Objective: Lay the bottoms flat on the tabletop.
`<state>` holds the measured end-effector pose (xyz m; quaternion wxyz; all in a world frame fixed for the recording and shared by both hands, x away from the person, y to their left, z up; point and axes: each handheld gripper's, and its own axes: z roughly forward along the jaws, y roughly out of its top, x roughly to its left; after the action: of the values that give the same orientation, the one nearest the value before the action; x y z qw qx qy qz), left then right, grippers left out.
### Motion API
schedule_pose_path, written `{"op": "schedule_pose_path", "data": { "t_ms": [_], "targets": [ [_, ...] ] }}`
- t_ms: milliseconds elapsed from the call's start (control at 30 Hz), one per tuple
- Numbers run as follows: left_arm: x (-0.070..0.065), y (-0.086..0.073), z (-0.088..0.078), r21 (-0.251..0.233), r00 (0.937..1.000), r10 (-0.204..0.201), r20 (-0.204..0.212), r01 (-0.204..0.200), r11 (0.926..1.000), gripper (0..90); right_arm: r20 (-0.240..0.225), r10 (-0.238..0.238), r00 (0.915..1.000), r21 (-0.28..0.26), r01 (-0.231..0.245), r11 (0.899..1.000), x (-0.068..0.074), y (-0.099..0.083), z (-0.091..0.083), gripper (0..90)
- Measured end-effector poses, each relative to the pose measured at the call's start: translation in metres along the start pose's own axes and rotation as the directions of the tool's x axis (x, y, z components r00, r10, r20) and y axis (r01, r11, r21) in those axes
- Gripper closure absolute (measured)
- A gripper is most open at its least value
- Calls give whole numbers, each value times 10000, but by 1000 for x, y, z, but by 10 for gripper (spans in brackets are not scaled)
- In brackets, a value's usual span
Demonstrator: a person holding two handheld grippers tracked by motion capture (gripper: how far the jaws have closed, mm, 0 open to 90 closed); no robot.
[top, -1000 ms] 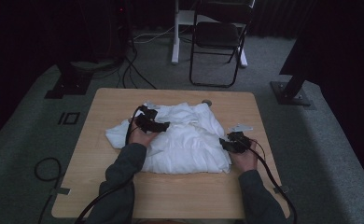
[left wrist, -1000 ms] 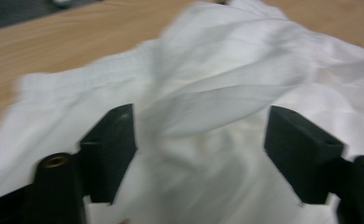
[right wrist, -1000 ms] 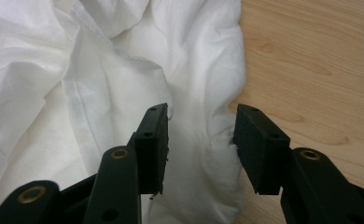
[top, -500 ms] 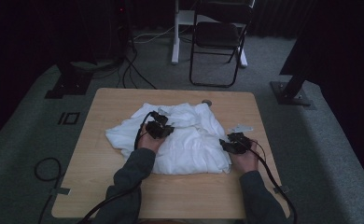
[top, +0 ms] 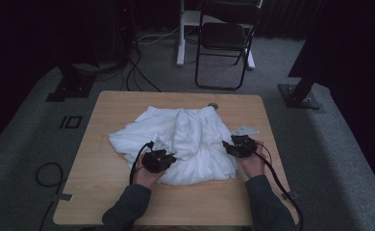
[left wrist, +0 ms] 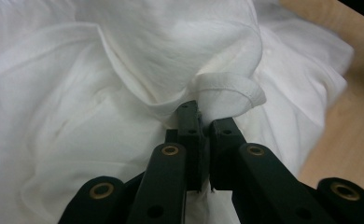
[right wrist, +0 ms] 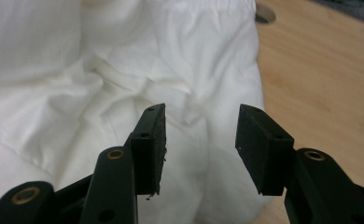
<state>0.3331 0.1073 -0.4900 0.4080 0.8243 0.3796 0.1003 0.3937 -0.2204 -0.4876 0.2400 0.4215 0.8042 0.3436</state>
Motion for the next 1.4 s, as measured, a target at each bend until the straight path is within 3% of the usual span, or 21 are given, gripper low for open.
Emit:
{"op": "schedule_pose_path", "data": {
  "t_ms": [200, 333, 433, 633, 900, 1067, 1233, 1400],
  "targets": [
    [-9, -30, -5, 142, 9997, 252, 62, -253, 9996, 861, -170, -300, 9994, -226, 296, 9993, 9, 13, -3, 515],
    [-5, -46, -3, 351, 9998, 98, 145, -103, 9993, 861, -360, -418, 9985, -319, 407, 9987, 16, 18, -4, 514],
    [-3, -54, 0, 245, 9997, -3, 256, -3, 9997, 862, -646, -436, 9970, -452, 407, 9981, 22, 23, -4, 505],
    [-5, -54, 2, 293, 9998, 197, 93, -200, 9994, 861, -1054, -502, 9932, -906, 407, 9951, 32, 39, -7, 488],
    [-9, -49, 5, 406, 9986, 479, -202, -471, 9981, 846, -1271, -601, 9901, -1373, 424, 9896, 39, 58, -13, 484],
    [-13, -46, 6, 413, 9974, 691, -212, -681, 9968, 797, -1677, -306, 9854, -1639, 27, 9865, 38, 62, -14, 480],
    [-15, -44, 8, 499, 9959, 866, -269, -852, 9951, 776, -2354, -86, 9719, -1975, -392, 9795, 40, 65, -18, 458],
    [-15, -43, 10, 514, 9957, 875, -302, -859, 9950, 788, -2618, -322, 9646, -2273, -292, 9734, 45, 71, -29, 434]
  ]
}}
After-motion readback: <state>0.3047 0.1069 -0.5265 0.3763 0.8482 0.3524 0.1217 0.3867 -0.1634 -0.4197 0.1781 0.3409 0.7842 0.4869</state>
